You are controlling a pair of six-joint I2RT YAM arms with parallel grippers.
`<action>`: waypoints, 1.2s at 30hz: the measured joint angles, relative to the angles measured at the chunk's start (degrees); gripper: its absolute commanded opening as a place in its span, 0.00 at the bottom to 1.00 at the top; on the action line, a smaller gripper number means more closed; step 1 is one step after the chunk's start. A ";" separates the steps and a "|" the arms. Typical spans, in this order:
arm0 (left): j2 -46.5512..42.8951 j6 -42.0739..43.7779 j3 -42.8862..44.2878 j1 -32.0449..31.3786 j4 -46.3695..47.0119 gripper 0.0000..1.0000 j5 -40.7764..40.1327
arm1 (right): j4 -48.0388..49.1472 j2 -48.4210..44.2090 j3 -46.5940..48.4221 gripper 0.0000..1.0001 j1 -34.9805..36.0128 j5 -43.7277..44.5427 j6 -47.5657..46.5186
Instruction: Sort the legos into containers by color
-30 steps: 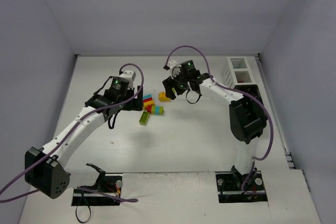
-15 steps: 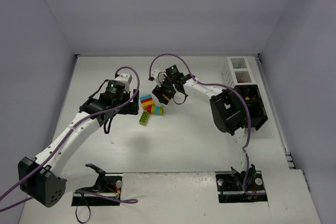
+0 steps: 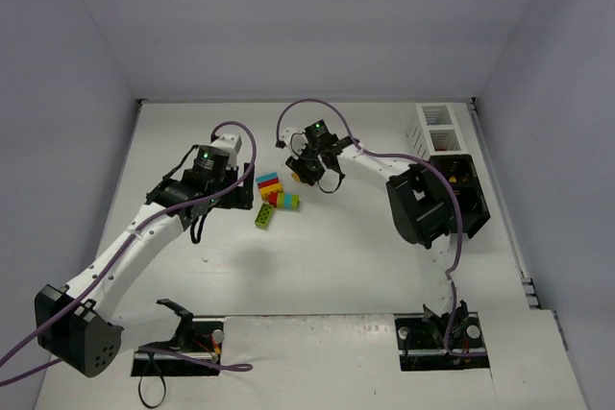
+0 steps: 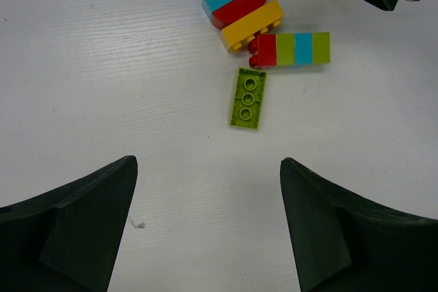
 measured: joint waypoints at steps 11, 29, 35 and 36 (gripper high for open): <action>4.94 0.13 0.09 0.00 2.43 0.78 1.09 | 7.52 -27.28 -20.06 0.00 -9.44 11.93 15.37; 9.35 0.11 3.32 0.02 5.38 0.78 4.37 | 6.80 -47.54 -36.96 0.08 -33.83 38.42 39.67; 9.35 0.09 3.32 0.02 5.38 0.78 4.66 | 5.53 -45.53 -36.94 0.49 -35.89 38.58 43.10; 9.35 0.09 3.32 0.02 5.38 0.78 4.66 | 5.20 -45.03 -36.94 0.53 -35.89 38.51 43.54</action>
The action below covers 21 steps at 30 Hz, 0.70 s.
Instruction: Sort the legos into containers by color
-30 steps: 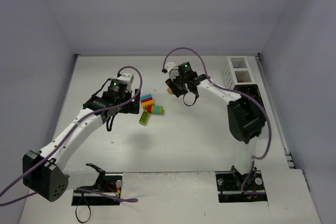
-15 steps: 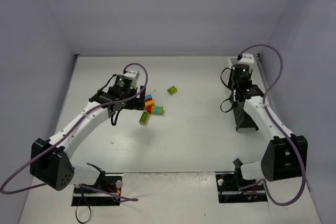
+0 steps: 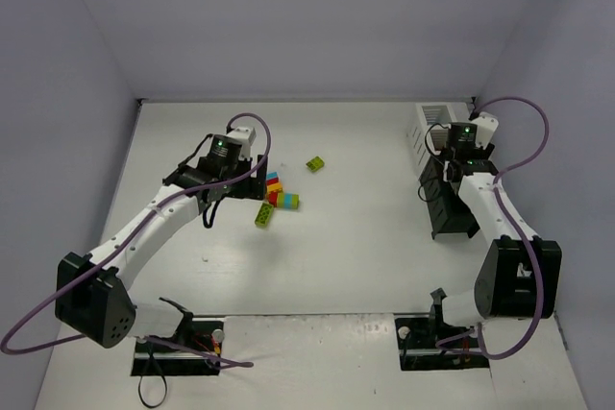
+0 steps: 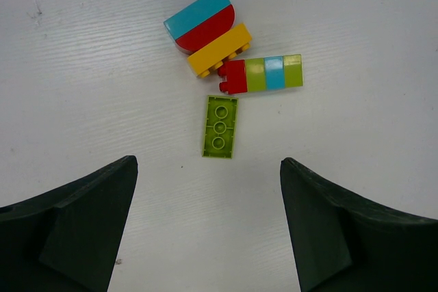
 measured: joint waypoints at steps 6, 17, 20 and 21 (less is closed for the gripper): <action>0.00 -0.02 0.00 0.00 -0.02 0.78 0.09 | -1.46 0.55 0.81 0.63 0.20 -1.53 0.24; -0.07 -0.20 0.00 0.00 -0.24 0.78 0.04 | 1.62 2.93 9.49 0.64 13.62 -14.32 -3.69; -0.48 -0.33 0.00 0.00 -0.59 0.78 -0.02 | 4.00 8.72 14.27 0.66 17.73 -20.98 -6.29; -0.76 -0.37 0.00 0.00 -0.76 0.78 -0.13 | 4.68 11.37 15.98 0.67 19.23 -22.84 -7.52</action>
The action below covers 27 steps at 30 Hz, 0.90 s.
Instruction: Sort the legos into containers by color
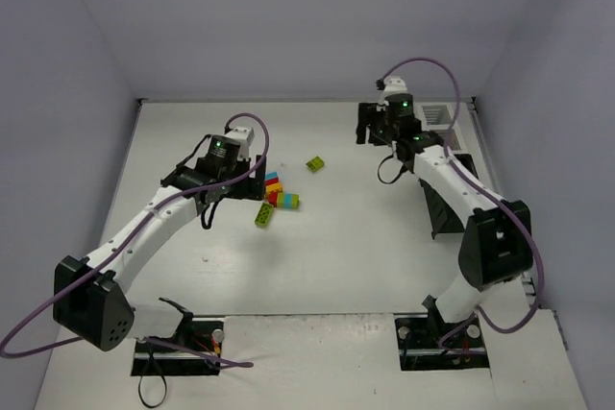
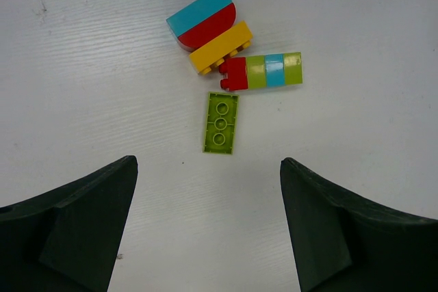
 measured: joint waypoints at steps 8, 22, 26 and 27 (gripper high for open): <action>-3.82 -0.44 -0.92 0.00 -1.44 0.78 -0.85 | 0.17 18.53 8.46 0.83 6.69 -9.64 -9.03; -9.38 -1.57 -3.50 0.11 -5.18 0.78 -3.63 | -0.02 35.85 20.52 0.77 10.08 -13.38 -16.17; -10.62 -1.62 -3.98 0.26 -5.25 0.78 -4.09 | -0.04 37.22 20.85 0.68 10.64 -13.11 -17.20; -10.73 -1.64 -4.11 0.26 -5.27 0.78 -4.17 | -0.04 37.24 20.90 0.61 10.78 -13.09 -17.27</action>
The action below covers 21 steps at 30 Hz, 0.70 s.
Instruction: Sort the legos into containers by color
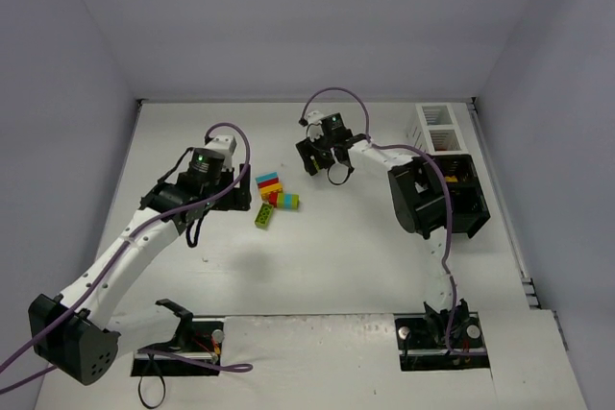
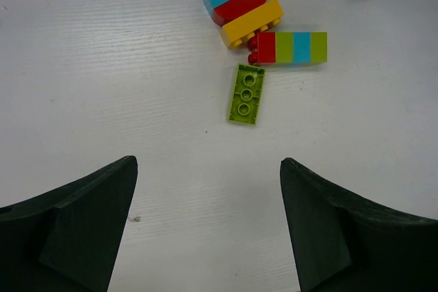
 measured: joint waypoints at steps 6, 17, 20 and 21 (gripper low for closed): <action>0.00 -0.28 -0.09 0.04 -0.07 0.78 -0.13 | 0.11 0.00 -0.07 0.06 0.59 1.31 -1.07; 1.40 -0.09 -0.07 0.04 0.26 0.78 -0.09 | 0.39 -12.63 -13.14 0.00 -0.39 10.29 1.11; 3.43 0.42 0.22 0.04 0.48 0.78 0.15 | 0.55 -22.27 -18.99 0.00 -2.99 13.16 3.19; 4.33 0.52 0.55 0.04 0.61 0.78 0.39 | 0.44 -26.01 -20.94 0.00 -4.50 13.86 4.02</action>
